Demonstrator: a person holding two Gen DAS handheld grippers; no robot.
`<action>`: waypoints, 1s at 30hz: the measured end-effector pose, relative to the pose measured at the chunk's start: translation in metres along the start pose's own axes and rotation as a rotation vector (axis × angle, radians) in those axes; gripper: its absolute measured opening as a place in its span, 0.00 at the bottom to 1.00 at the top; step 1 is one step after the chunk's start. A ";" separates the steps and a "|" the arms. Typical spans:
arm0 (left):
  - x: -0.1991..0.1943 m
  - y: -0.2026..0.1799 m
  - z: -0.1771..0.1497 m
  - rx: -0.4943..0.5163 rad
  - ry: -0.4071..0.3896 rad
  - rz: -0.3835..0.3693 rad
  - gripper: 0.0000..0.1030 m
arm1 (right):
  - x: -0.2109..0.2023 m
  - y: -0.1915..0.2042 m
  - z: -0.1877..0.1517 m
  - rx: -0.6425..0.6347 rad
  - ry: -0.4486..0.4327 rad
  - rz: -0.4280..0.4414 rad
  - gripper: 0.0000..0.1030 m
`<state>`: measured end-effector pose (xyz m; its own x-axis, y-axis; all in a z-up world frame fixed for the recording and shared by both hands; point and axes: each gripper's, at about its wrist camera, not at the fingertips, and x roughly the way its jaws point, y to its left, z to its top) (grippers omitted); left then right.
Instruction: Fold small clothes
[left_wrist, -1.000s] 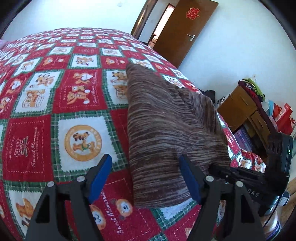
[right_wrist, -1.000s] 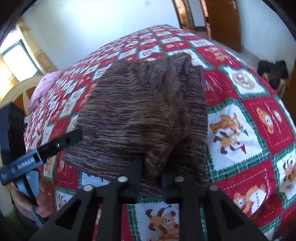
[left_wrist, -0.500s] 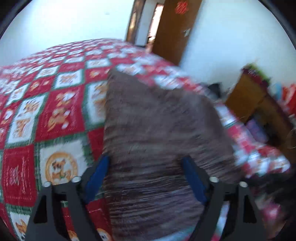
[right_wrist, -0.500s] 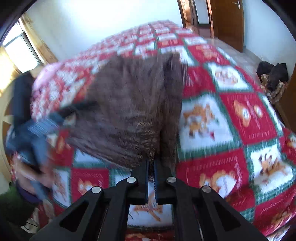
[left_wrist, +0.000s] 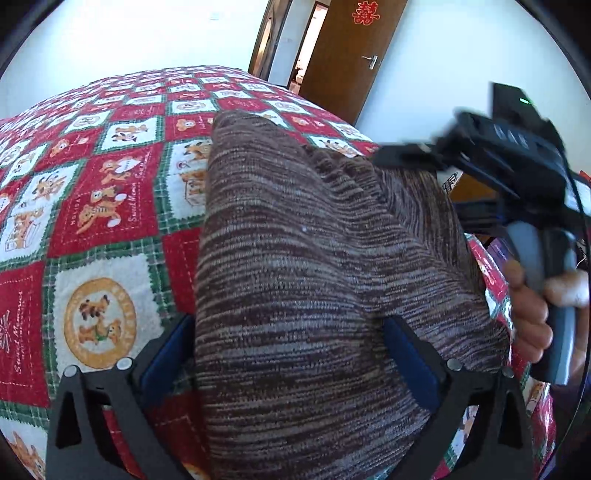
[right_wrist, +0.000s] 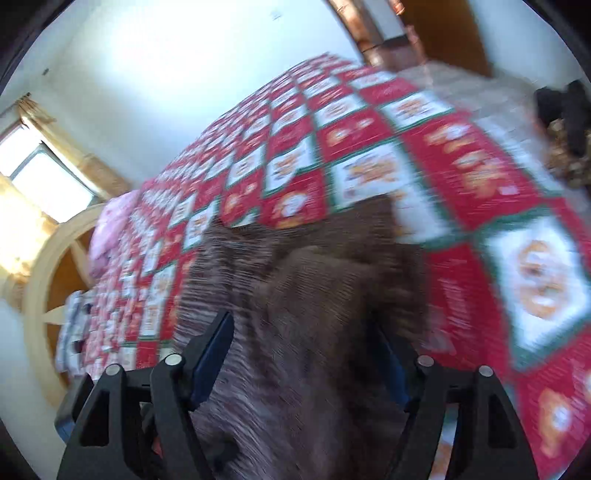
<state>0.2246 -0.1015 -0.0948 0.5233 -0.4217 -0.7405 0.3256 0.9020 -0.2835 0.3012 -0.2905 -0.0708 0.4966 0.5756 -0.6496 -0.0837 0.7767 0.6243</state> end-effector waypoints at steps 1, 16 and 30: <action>0.000 0.000 0.000 -0.001 0.000 -0.002 1.00 | 0.008 0.001 0.002 0.020 0.018 0.085 0.68; -0.001 0.004 0.000 -0.020 -0.009 -0.034 1.00 | -0.016 0.020 0.031 -0.102 -0.190 0.104 0.07; 0.000 -0.002 -0.001 0.013 -0.004 0.003 1.00 | -0.070 -0.018 0.016 -0.074 -0.347 -0.411 0.37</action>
<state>0.2232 -0.1032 -0.0952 0.5271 -0.4191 -0.7392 0.3338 0.9021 -0.2734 0.2820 -0.3491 -0.0296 0.7563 0.1119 -0.6446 0.1234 0.9432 0.3084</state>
